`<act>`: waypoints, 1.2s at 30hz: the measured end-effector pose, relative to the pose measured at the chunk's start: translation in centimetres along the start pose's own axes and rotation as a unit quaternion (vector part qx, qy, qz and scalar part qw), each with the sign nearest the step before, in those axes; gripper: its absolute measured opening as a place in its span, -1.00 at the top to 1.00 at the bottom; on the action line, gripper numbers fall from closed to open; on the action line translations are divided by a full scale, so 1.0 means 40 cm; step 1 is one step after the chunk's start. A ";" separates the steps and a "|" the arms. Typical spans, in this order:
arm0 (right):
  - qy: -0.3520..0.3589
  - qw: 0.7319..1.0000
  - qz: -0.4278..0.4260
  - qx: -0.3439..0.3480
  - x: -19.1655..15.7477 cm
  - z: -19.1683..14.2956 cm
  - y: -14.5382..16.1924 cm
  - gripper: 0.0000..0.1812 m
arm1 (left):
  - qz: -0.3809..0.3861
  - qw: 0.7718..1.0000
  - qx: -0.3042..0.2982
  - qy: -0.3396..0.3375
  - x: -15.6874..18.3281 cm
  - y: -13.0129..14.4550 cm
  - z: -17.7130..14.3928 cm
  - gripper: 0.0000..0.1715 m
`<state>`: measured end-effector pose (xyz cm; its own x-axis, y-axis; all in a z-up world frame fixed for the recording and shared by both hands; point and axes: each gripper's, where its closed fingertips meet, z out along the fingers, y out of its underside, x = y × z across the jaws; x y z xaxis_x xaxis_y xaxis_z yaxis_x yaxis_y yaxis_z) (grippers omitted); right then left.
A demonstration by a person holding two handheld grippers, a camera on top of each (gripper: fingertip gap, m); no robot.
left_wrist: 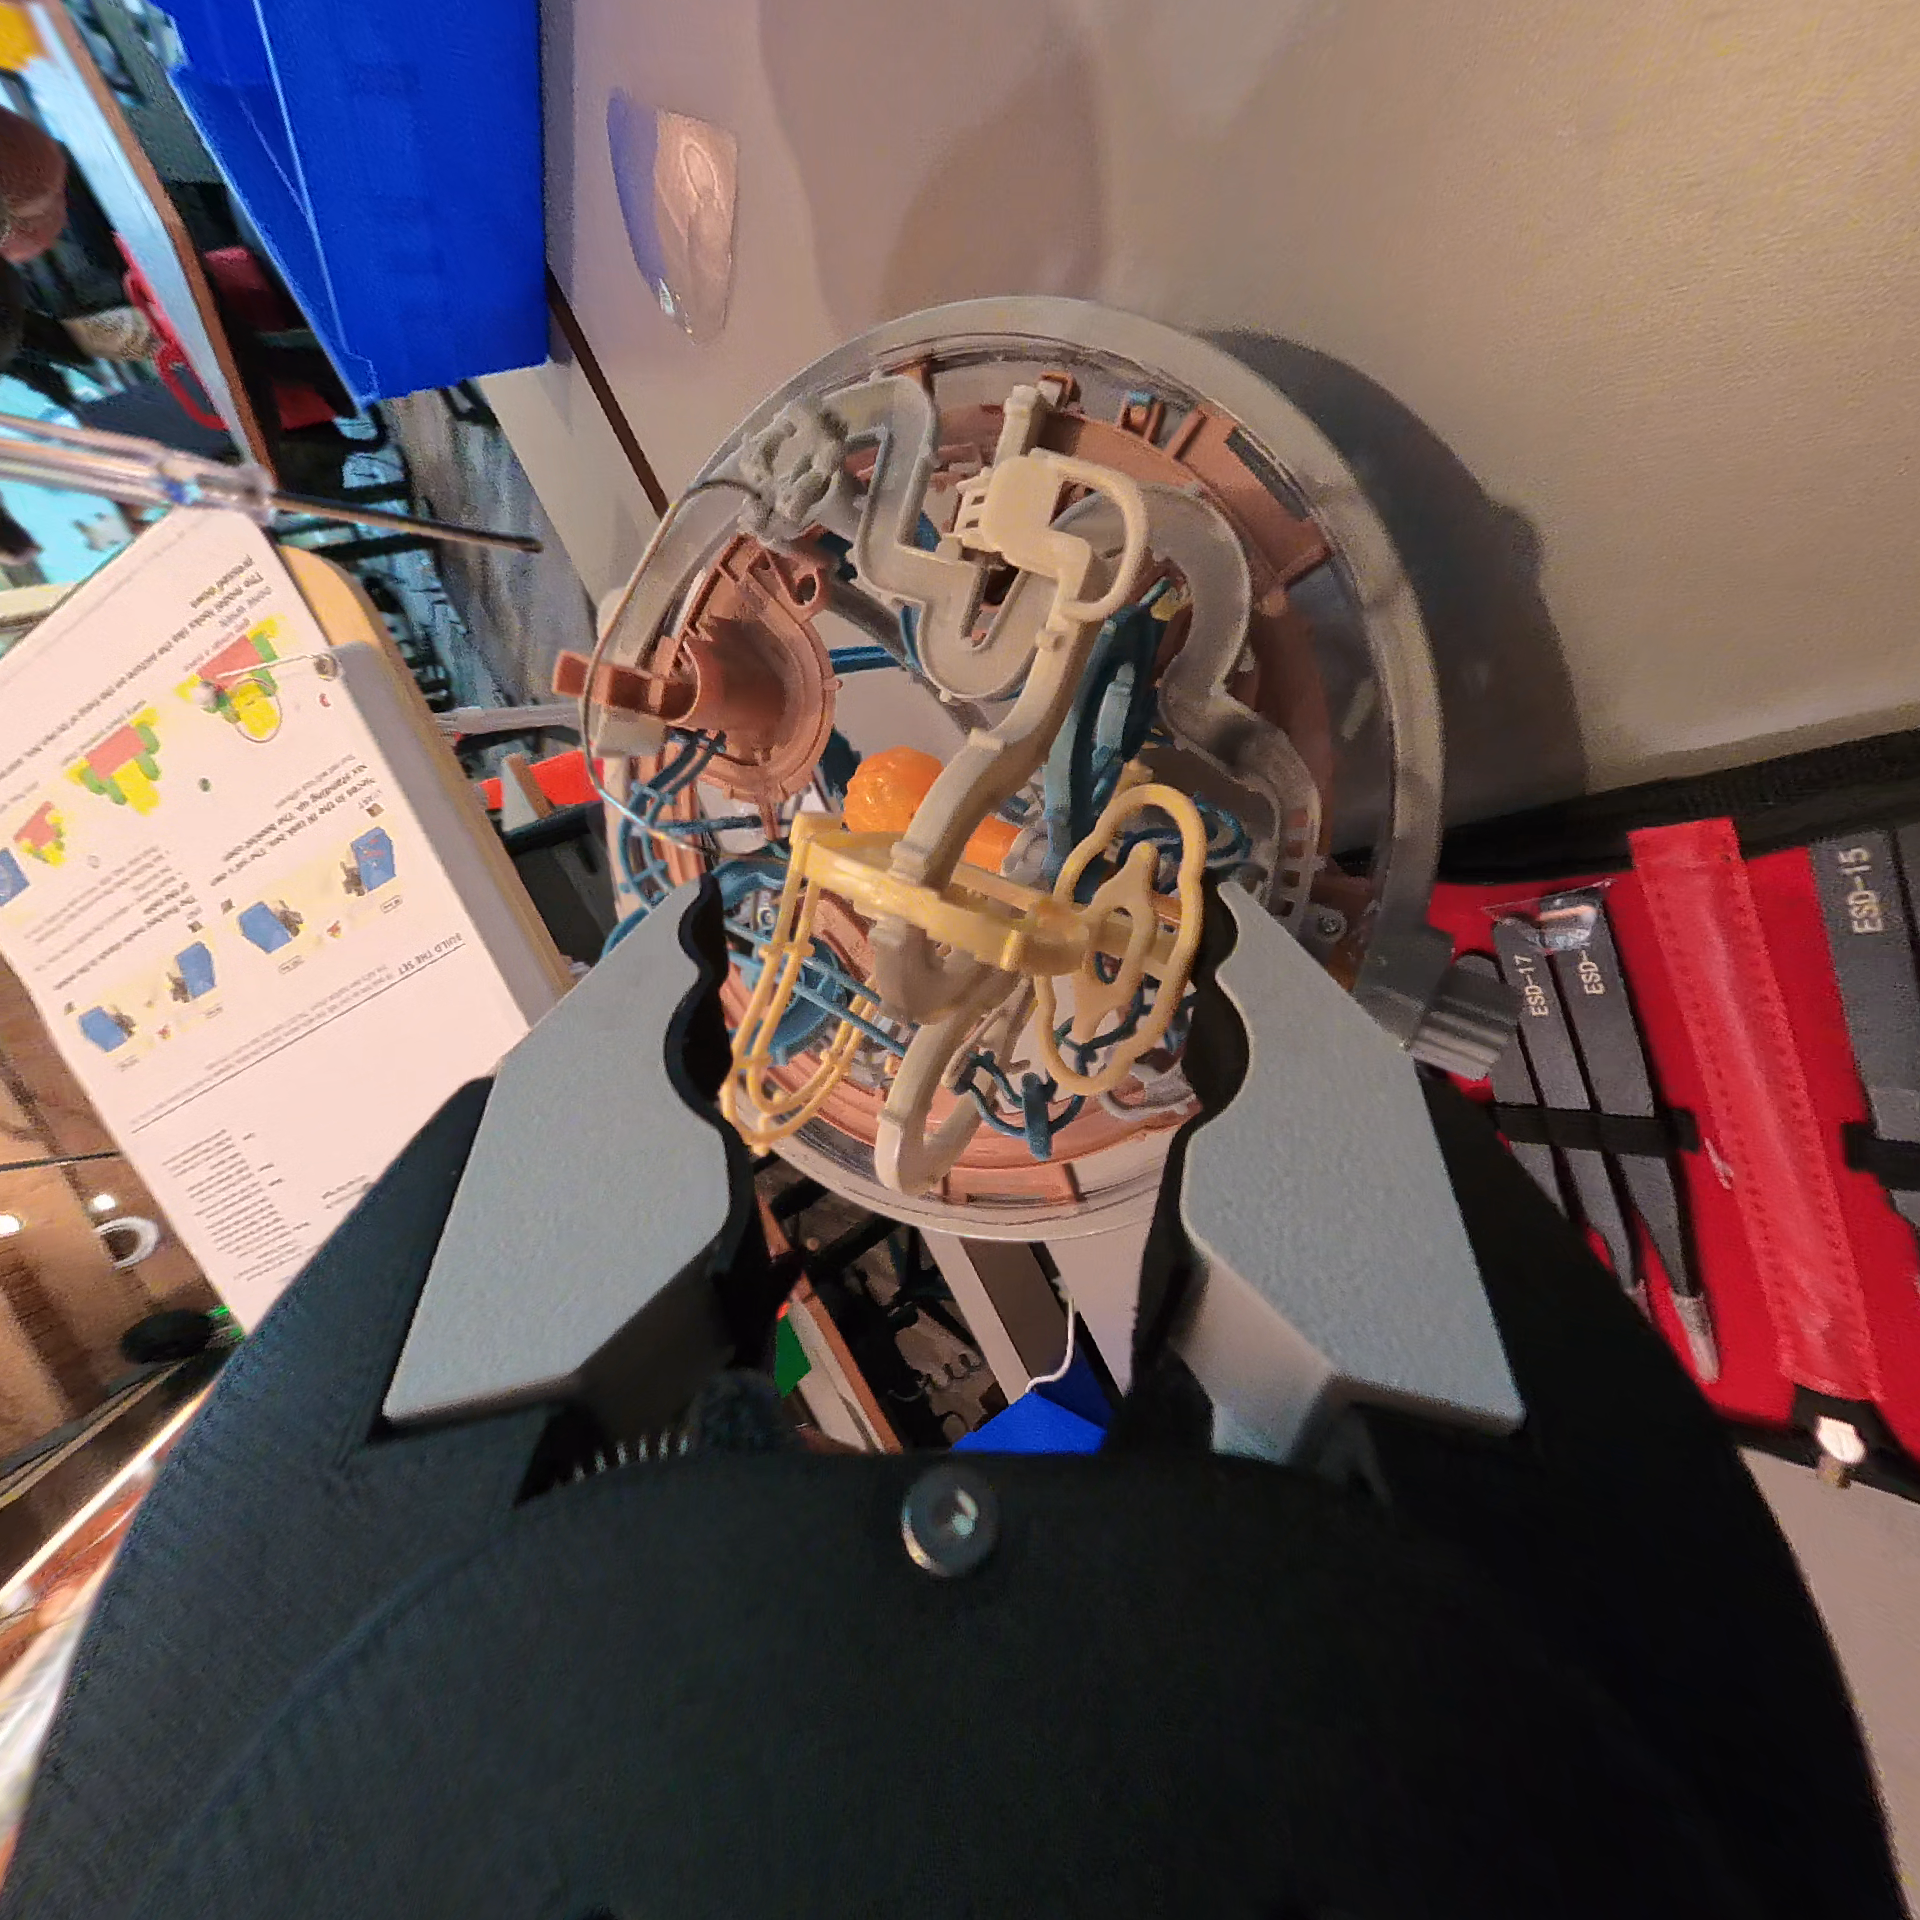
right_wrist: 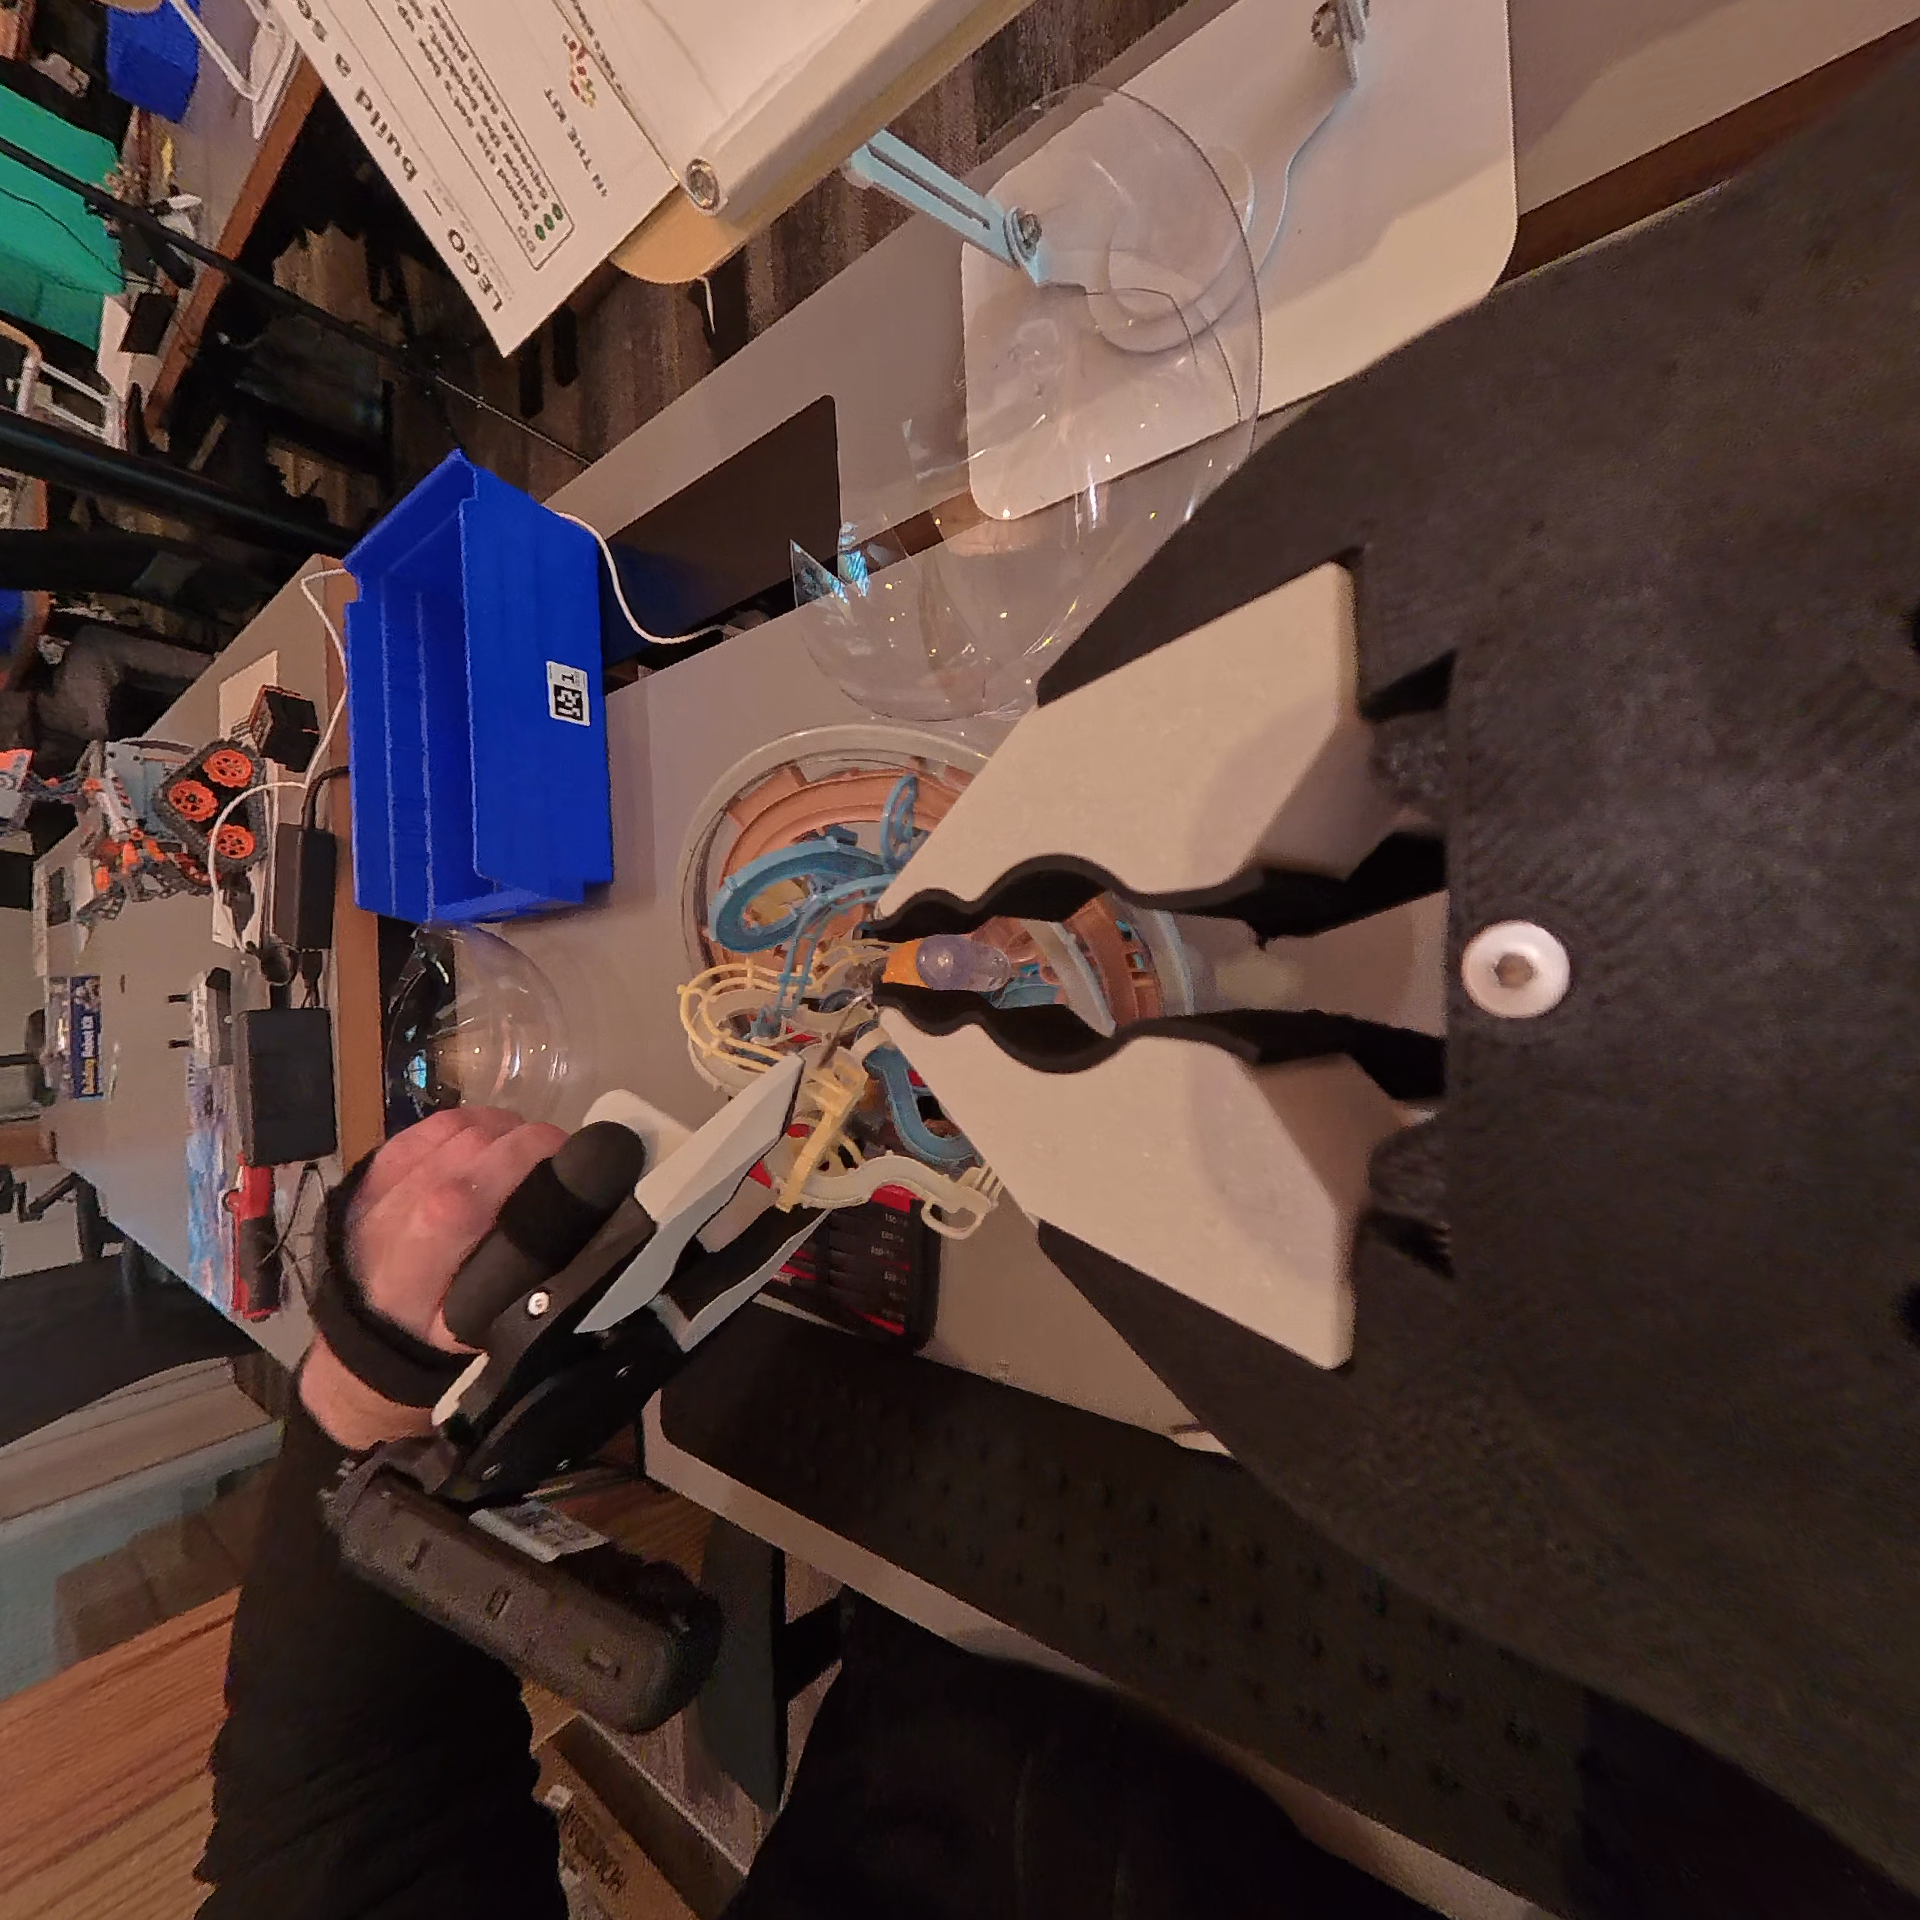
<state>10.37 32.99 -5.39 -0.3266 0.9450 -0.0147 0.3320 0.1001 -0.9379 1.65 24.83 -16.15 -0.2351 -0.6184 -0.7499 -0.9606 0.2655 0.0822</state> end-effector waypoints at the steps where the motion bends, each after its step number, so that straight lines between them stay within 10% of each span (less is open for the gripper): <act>1: 0.000 1.000 0.004 -0.003 0.006 0.005 0.006 0.91 | -0.003 1.000 0.002 0.009 -0.004 0.005 0.000 0.03; 13: -0.016 0.999 0.022 -0.029 0.028 0.078 0.048 0.91 | -0.217 0.965 0.056 0.138 -0.046 0.042 0.061 -0.03; 23: -0.012 1.000 0.019 -0.016 0.026 0.065 0.033 0.91 | -0.234 0.962 0.045 0.135 -0.043 0.054 0.032 -0.28; 36: -0.019 0.999 0.034 -0.018 0.026 0.051 0.050 0.92 | -0.442 0.875 0.159 0.118 -0.140 0.112 -0.014 -0.35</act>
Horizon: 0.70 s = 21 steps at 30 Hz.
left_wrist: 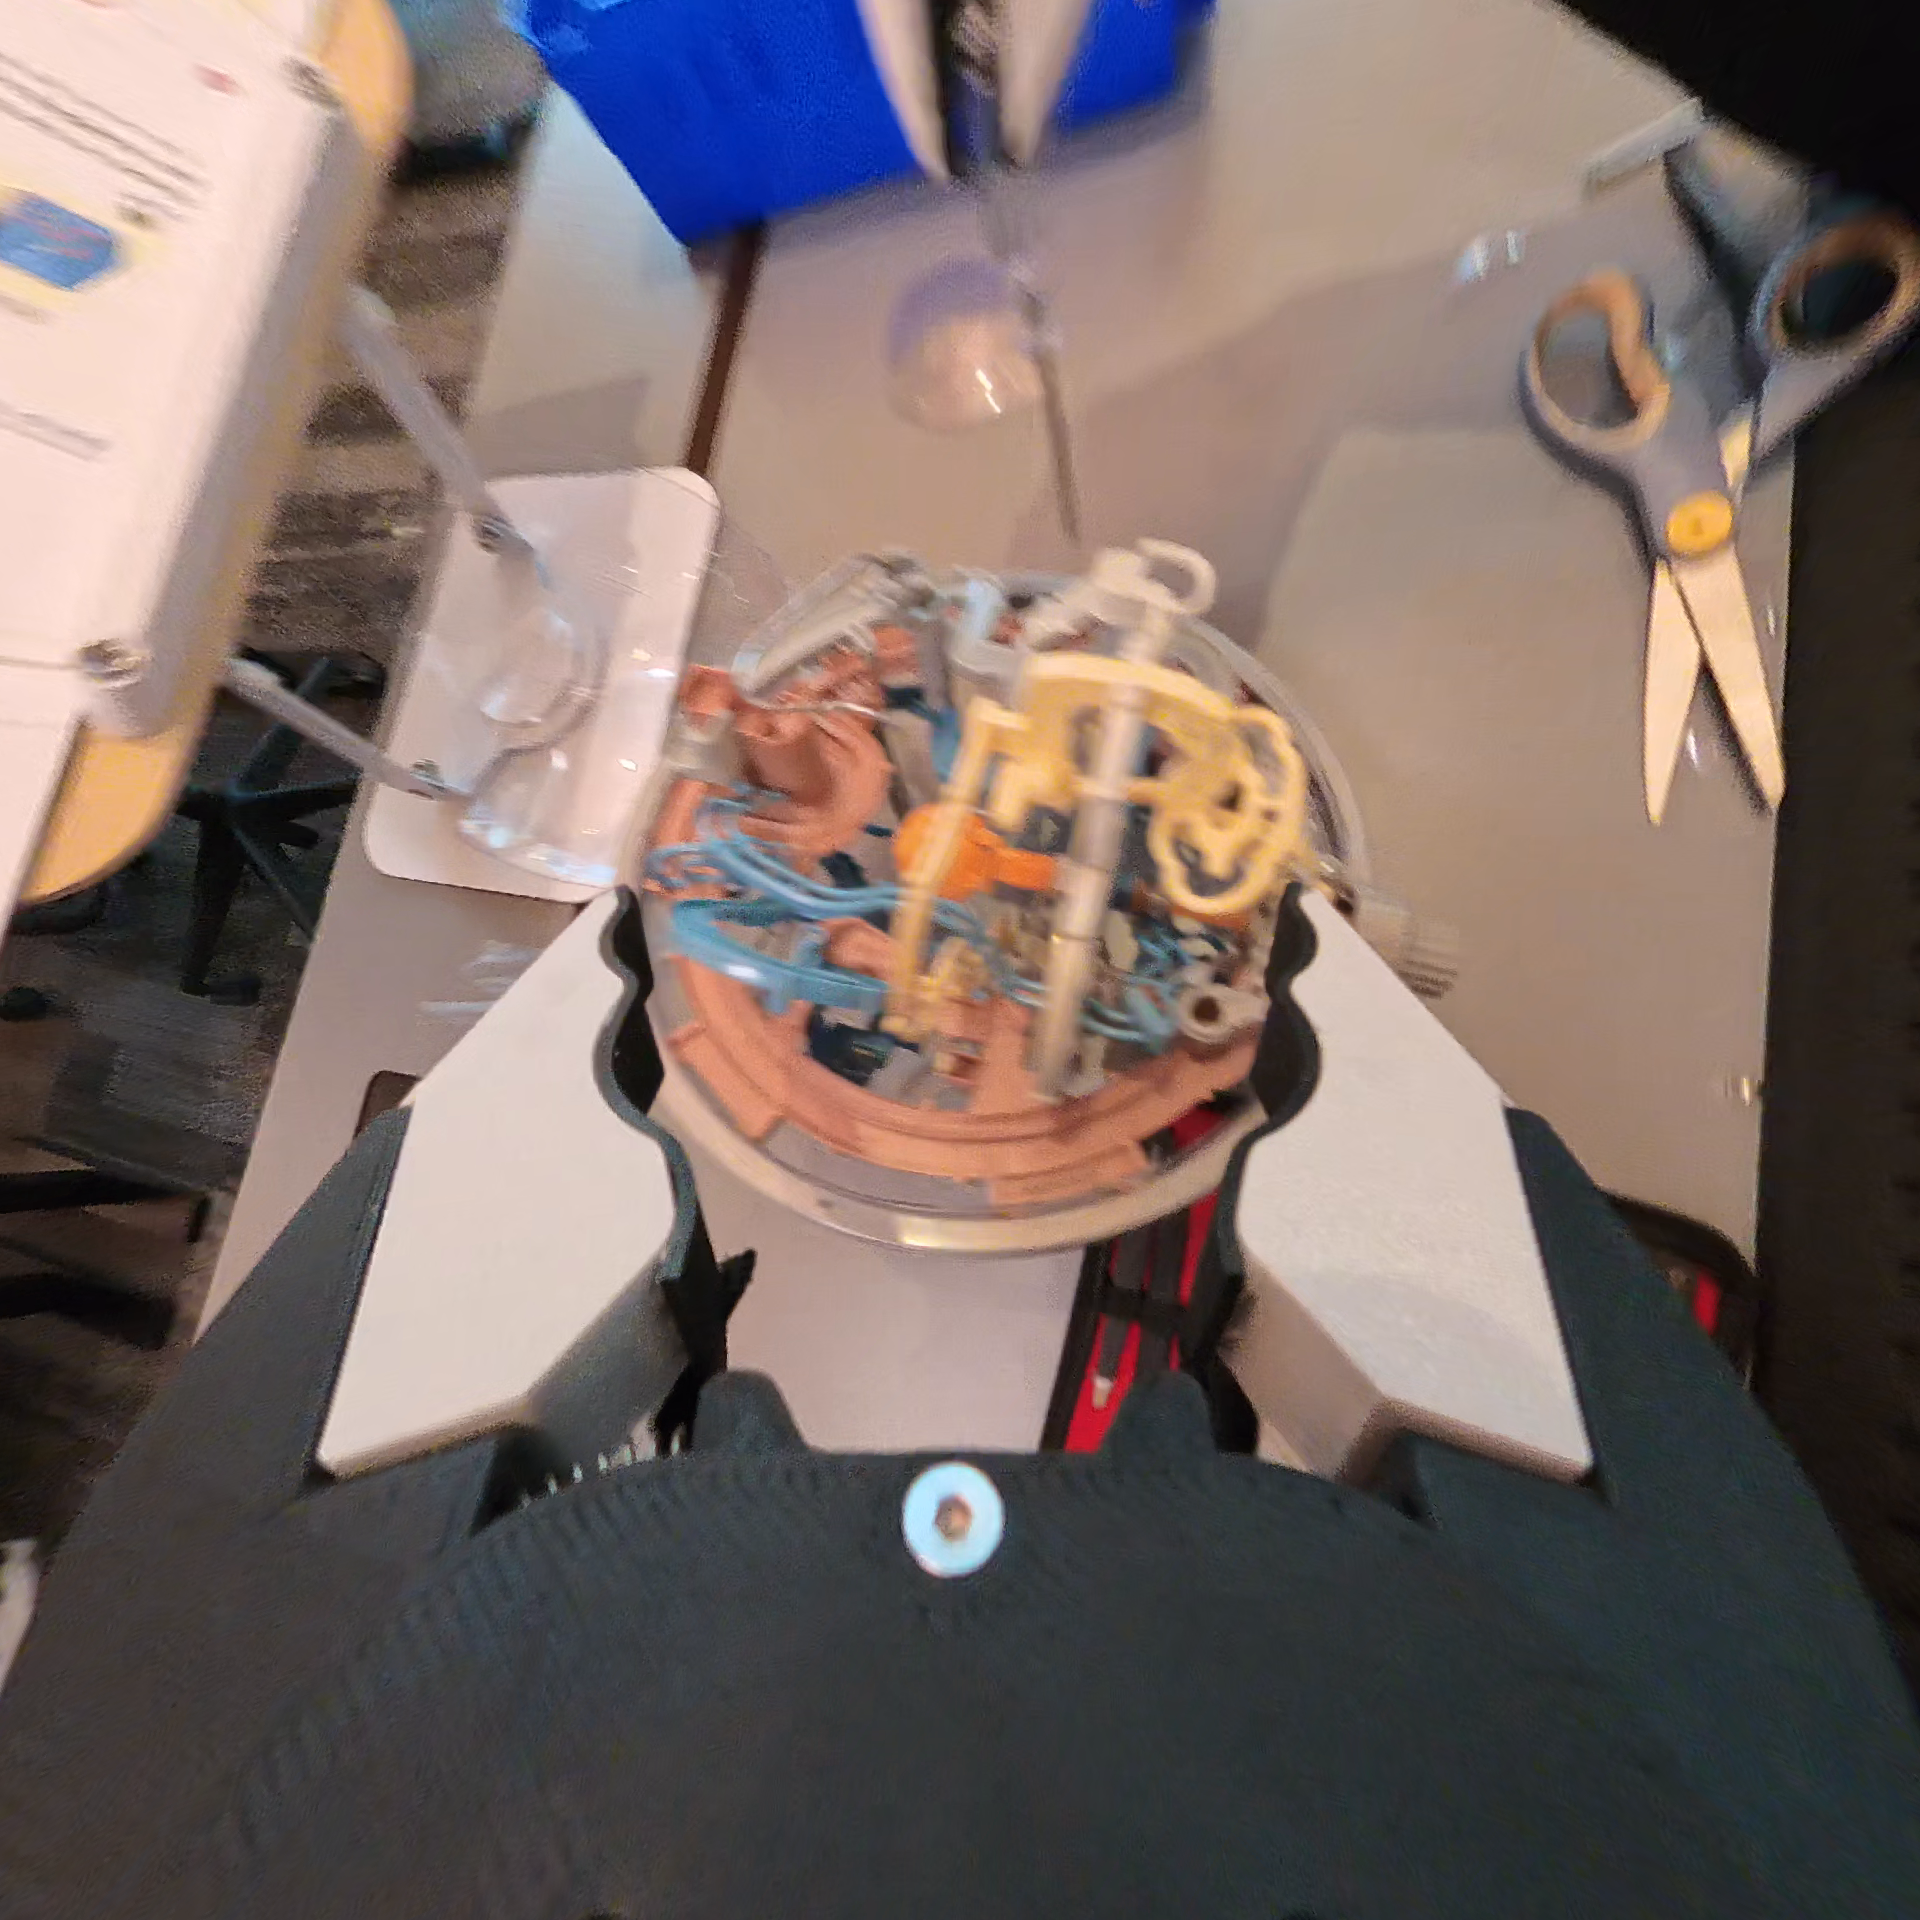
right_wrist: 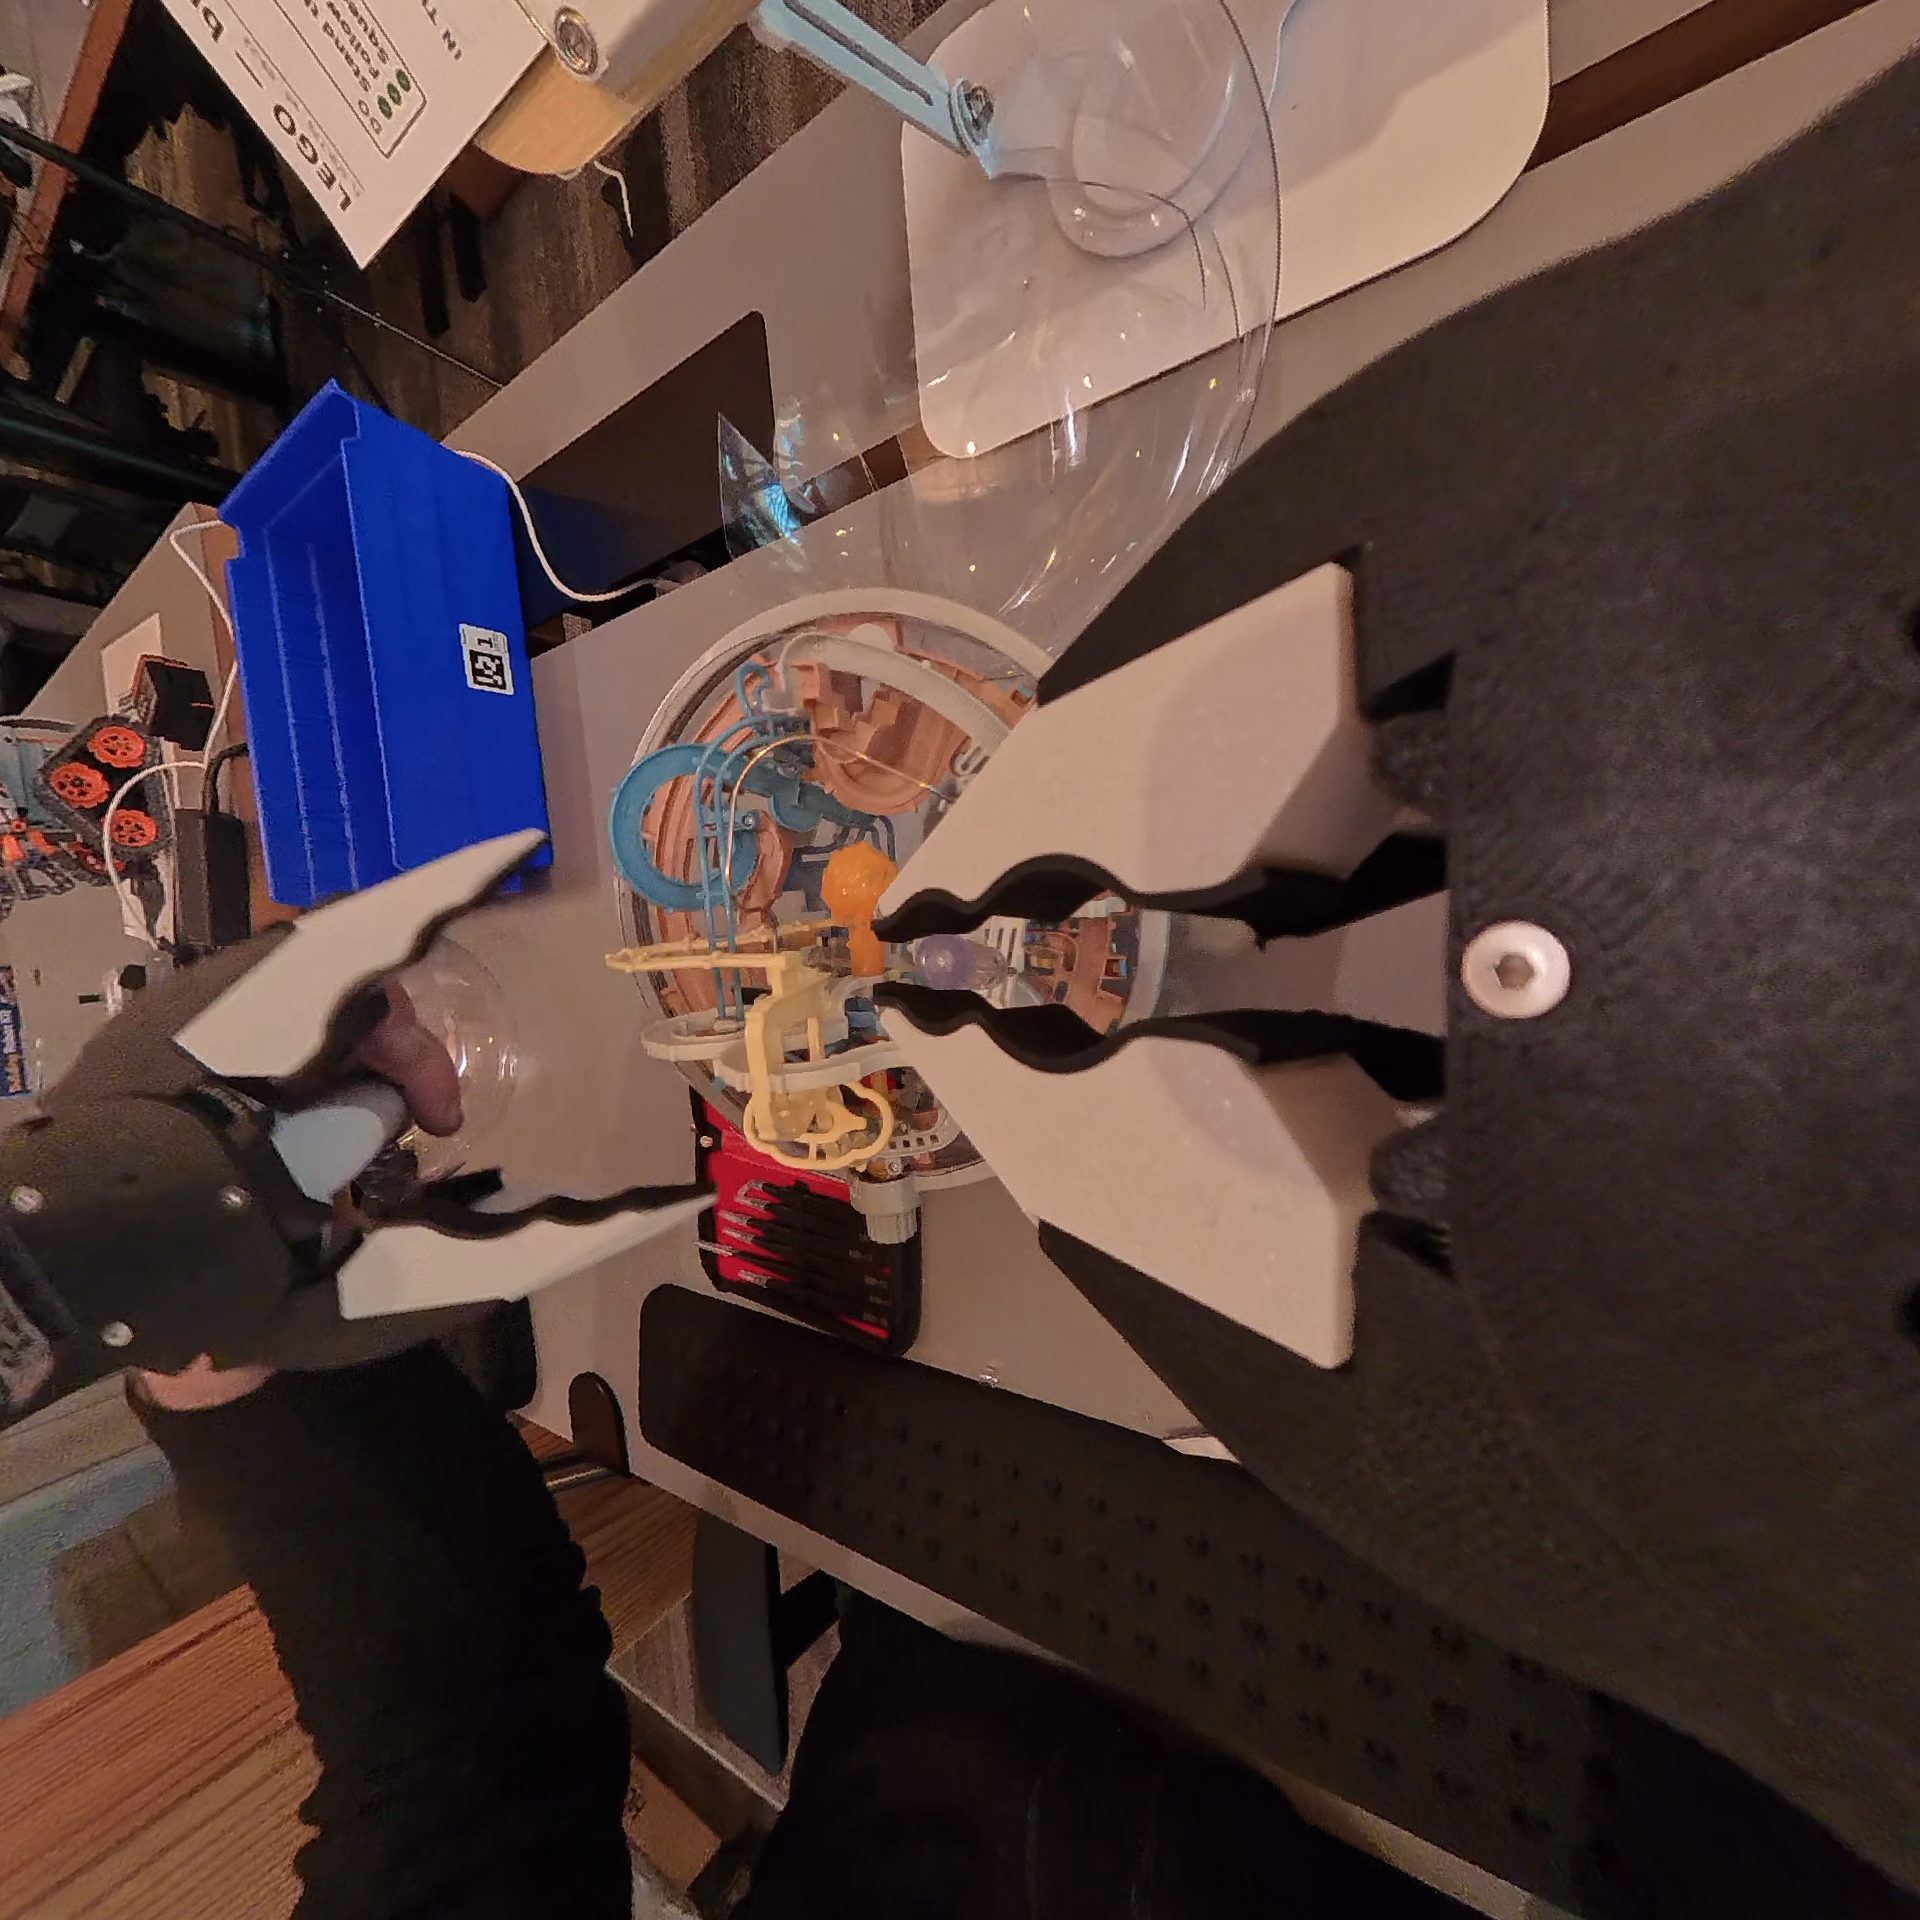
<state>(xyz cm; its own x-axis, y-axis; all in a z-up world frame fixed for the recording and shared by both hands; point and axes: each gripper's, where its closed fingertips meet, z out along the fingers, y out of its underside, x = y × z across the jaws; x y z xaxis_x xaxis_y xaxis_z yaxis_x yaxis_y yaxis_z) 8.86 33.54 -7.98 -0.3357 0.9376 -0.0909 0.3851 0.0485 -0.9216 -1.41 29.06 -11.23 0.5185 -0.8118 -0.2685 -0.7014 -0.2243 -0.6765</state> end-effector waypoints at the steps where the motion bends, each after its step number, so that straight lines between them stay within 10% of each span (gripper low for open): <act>1: 0.002 1.000 0.000 0.000 0.003 -0.002 0.001 0.91 | -0.026 0.999 0.023 -0.011 -0.038 -0.010 -0.013 -0.33; 6: -0.005 1.000 0.001 0.029 -0.001 -0.013 -0.022 0.91 | -0.189 0.972 0.130 -0.048 -0.241 0.001 -0.034 -0.27; 14: 0.010 0.999 0.018 0.048 0.012 -0.066 -0.020 0.91 | -0.432 0.857 0.280 0.028 -0.465 0.062 0.094 -0.33; 21: 0.037 0.998 0.049 0.013 0.034 -0.086 0.010 0.91 | -0.499 0.770 0.390 0.080 -0.591 0.034 0.175 -0.33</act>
<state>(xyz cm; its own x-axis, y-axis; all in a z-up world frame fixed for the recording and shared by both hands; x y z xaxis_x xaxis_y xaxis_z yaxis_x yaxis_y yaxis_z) 11.52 36.02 -7.17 -0.2332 0.9601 -0.1544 0.3909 -0.0528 -0.9189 -11.20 51.73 -10.58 0.4983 -0.5157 0.6970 0.5466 -0.4372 -0.7142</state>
